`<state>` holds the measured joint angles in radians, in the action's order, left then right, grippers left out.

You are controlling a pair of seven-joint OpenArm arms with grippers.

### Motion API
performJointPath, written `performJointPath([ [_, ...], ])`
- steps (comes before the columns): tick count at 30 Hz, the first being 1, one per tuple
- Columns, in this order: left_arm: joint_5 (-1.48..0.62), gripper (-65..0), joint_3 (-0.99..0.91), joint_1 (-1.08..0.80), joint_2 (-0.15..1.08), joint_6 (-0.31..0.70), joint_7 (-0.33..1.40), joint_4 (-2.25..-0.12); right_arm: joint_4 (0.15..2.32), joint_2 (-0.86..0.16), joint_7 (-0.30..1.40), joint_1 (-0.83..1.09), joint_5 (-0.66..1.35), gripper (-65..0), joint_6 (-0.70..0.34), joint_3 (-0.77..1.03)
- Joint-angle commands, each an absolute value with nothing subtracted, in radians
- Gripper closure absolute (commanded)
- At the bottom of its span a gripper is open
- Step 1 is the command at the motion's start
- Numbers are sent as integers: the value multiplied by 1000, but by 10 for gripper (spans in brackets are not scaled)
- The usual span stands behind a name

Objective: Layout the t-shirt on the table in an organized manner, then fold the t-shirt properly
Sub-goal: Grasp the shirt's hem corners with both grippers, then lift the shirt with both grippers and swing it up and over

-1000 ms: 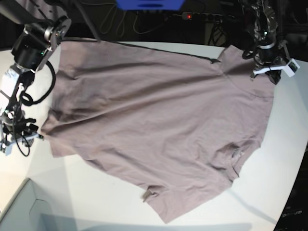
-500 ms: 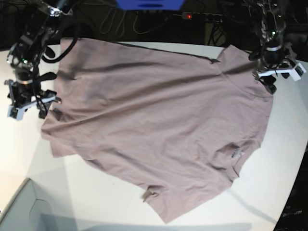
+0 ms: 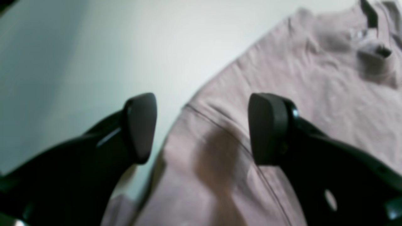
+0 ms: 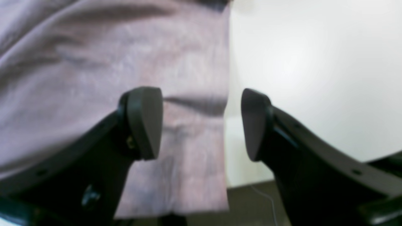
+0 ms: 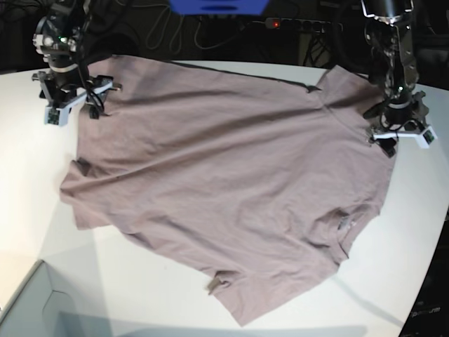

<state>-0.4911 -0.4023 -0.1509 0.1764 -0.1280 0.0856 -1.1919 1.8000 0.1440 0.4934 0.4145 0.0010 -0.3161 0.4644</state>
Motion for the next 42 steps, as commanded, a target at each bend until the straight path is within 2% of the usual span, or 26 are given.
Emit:
performJointPath([
  [1, -489, -440, -401, -131, 191, -131, 65, -1175, 1821, 140, 472, 423, 7, -392, -317, 469],
  [7, -487, -433, -401, -67, 191, -131, 65, -1036, 1821, 140, 472, 463, 7, -392, -317, 464],
  [9, -487, -388, -400, -59, 191, -130, 65, -1017, 1821, 140, 470, 475, 7, -392, -317, 464],
  [14, -487, -105, -400, -59, 191, -130, 65, -1015, 1824, 140, 470, 510, 7, -394, -317, 464],
  [16, -487, -17, -400, -58, 191, -130, 65, -1015, 1833, 140, 470, 521, 7, -395, -317, 463],
  [17, -487, 0, -400, -58, 191, -130, 67, -1017, 1837, 140, 470, 529, 7, -396, -317, 461],
  [21, -493, -1, -400, -74, 191, -130, 67, -1066, 1844, 134, 470, 567, 5, -397, -318, 407],
  [24, -498, -1, -401, -128, 191, -130, 67, -1178, 1828, 119, 472, 572, 4, -397, -318, 387],
  [32, -499, -1, -410, -249, 185, -130, 67, -1405, 1681, 99, 475, 501, 1, -397, -318, 390],
  [42, -499, -1, -424, -298, 185, -130, 65, -1466, 1557, 99, 475, 464, 1, -392, -318, 383],
])
